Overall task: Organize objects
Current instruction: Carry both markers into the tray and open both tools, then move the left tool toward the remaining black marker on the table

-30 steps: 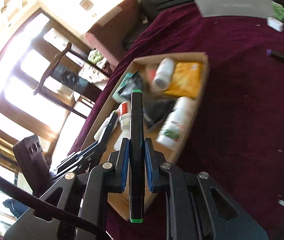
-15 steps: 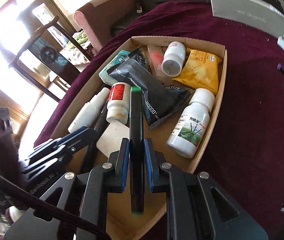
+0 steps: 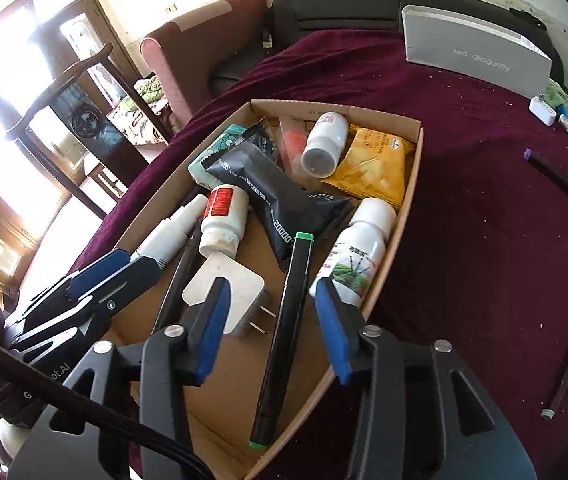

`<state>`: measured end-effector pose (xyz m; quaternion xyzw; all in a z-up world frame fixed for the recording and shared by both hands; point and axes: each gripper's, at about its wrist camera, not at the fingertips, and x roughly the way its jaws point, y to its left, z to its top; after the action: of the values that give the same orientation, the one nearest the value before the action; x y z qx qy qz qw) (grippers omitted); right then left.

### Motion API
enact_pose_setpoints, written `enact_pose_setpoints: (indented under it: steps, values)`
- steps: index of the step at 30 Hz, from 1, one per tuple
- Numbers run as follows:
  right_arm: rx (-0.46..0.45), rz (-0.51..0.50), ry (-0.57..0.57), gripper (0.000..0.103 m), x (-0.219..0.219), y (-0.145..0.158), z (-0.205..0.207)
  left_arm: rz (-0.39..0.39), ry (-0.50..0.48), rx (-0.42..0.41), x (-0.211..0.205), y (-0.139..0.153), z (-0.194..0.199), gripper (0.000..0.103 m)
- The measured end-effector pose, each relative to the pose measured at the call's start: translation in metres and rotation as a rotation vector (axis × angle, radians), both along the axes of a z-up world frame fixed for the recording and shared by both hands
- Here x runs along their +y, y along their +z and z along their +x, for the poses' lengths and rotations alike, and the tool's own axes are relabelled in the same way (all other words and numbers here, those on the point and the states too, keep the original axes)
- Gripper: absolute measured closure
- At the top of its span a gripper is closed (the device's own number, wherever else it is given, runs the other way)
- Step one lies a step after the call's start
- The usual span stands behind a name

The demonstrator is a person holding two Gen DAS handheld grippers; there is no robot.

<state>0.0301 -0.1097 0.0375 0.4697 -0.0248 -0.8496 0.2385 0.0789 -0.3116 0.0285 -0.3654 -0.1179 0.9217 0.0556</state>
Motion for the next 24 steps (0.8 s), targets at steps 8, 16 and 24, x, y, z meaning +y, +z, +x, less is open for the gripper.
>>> enact_pose_setpoints:
  steps: [8, 16, 24]
  values:
    - [0.002, -0.031, -0.024, 0.056, 0.015, 0.002, 0.007, -0.085, 0.01, 0.045, 0.017, 0.016, 0.014, 0.056]
    - [0.014, -0.068, -0.054, 0.053, 0.039, 0.006, 0.018, -0.164, 0.001, 0.068, 0.039, 0.029, 0.026, 0.055]
    - [0.018, -0.12, -0.12, 0.048, 0.079, 0.01, 0.026, -0.23, -0.038, 0.093, 0.07, 0.041, 0.036, 0.05]
